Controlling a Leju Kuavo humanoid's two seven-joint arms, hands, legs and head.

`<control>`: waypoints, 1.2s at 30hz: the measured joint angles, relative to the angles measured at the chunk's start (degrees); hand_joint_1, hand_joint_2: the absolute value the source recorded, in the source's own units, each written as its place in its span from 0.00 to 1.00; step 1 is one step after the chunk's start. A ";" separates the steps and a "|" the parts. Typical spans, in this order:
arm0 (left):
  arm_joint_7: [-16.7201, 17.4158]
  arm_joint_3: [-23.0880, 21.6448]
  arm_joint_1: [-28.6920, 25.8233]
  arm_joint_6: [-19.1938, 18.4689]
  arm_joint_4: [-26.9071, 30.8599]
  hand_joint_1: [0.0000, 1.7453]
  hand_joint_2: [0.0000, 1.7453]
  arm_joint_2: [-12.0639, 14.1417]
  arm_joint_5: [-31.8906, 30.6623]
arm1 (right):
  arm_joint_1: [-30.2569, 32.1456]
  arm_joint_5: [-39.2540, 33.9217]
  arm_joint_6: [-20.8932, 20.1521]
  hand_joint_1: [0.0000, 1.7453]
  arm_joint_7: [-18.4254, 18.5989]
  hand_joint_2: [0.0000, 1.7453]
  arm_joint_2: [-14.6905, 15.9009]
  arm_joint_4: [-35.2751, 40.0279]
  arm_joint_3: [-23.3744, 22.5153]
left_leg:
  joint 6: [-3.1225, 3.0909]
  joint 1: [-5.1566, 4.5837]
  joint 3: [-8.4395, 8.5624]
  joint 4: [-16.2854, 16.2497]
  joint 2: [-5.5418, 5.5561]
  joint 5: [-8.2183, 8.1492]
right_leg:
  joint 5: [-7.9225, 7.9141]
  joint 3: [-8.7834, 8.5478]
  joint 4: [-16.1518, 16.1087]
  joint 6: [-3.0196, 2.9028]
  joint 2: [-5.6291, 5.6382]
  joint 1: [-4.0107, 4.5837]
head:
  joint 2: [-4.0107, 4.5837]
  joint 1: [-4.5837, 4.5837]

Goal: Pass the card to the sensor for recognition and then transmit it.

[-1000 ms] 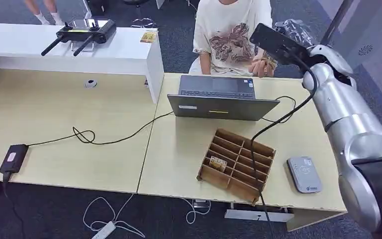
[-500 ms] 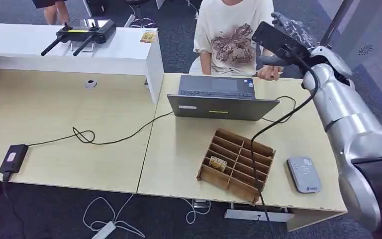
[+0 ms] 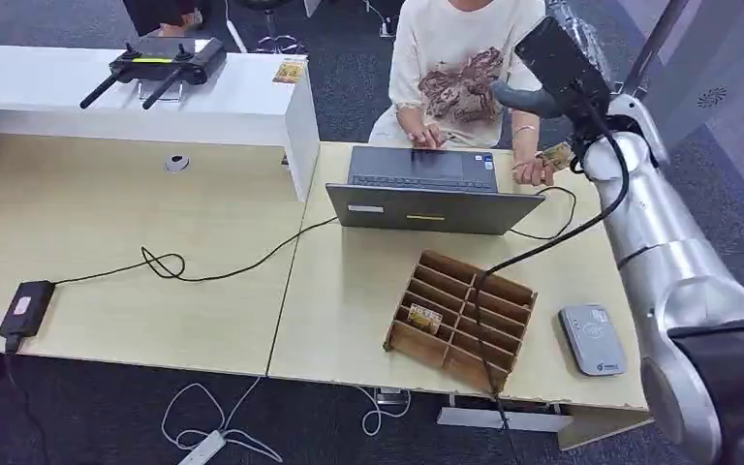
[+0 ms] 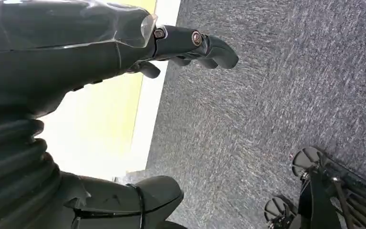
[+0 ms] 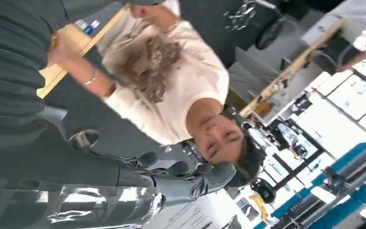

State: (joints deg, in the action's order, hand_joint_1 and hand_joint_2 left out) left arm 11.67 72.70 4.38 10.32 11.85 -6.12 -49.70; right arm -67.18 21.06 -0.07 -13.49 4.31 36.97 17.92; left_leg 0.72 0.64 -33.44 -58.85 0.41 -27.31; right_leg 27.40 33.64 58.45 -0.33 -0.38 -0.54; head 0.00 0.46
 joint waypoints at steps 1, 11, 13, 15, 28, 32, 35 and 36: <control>0.00 0.09 0.00 0.11 0.00 0.00 1.00 -0.04 0.17 | 1.03 -2.27 -0.24 0.00 0.22 1.00 0.00 2.34 -0.43 | 0.00 0.00 0.00 0.00 0.00 0.00 | 0.00 0.00 0.00 0.00 0.00 0.00 | 0.00 0.00; -0.09 1.70 0.02 0.85 0.00 0.00 1.00 -0.81 1.46 | 15.90 -24.68 3.80 0.00 3.52 1.00 1.42 27.76 -4.17 | 0.00 0.00 0.00 0.00 -0.01 -0.01 | 0.01 0.02 -0.04 0.00 0.00 0.00 | 0.00 0.00; -0.15 1.95 0.03 0.85 0.00 0.00 1.00 -0.92 1.64 | 19.37 -27.59 5.03 0.00 3.43 1.00 2.27 32.20 -4.54 | -0.01 0.00 0.00 0.00 -0.01 -0.02 | 0.01 0.02 -0.05 0.00 0.00 0.00 | 0.00 0.00; -0.17 2.38 0.03 0.85 0.00 0.00 1.00 -0.98 1.90 | 22.91 -28.95 6.06 0.00 3.08 1.00 3.30 36.26 -4.85 | -0.01 -0.01 0.00 0.00 0.00 -0.02 | 0.01 0.02 -0.06 0.00 -0.01 -0.01 | 0.00 0.00; -0.92 3.56 0.11 -0.20 0.00 0.00 1.00 -1.25 2.43 | 50.38 -33.05 8.61 0.00 -6.42 1.00 6.14 60.96 -11.08 | -0.01 0.01 -0.04 0.02 0.17 -0.09 | 0.13 0.01 -0.06 -0.01 -0.14 0.01 | 0.00 0.00; -0.94 3.65 0.04 -0.96 0.00 0.00 1.00 -1.22 1.97 | 60.36 -30.61 10.25 0.00 -8.87 1.00 5.92 66.47 -13.68 | -0.04 0.01 -0.04 0.04 0.19 -0.17 | 0.19 -0.01 -0.07 0.01 -0.14 0.01 | 0.00 0.04; -0.92 3.65 0.03 -1.14 0.00 0.00 1.00 -1.20 1.70 | 67.06 -30.46 10.14 0.00 -11.08 1.00 5.27 69.57 -14.95 | -0.04 0.01 -0.04 0.04 0.15 -0.21 | 0.20 -0.01 -0.07 0.01 -0.12 0.01 | 0.00 0.02; -0.92 3.65 0.03 -1.11 0.00 0.00 1.00 -1.20 1.70 | 68.88 -30.29 10.69 0.00 -11.82 1.00 4.81 70.28 -15.25 | -0.04 0.00 -0.05 0.04 0.15 -0.21 | 0.20 -0.01 -0.07 0.02 -0.12 0.01 | 0.00 0.00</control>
State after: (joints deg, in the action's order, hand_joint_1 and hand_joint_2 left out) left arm 10.75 76.35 4.41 9.20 11.85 -7.32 -48.00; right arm 1.70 -9.22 10.62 -25.31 9.12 107.25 2.67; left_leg 0.68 0.64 -33.48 -58.81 0.56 -27.53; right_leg 27.61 33.64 58.38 -0.31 -0.51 -0.54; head 0.00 0.46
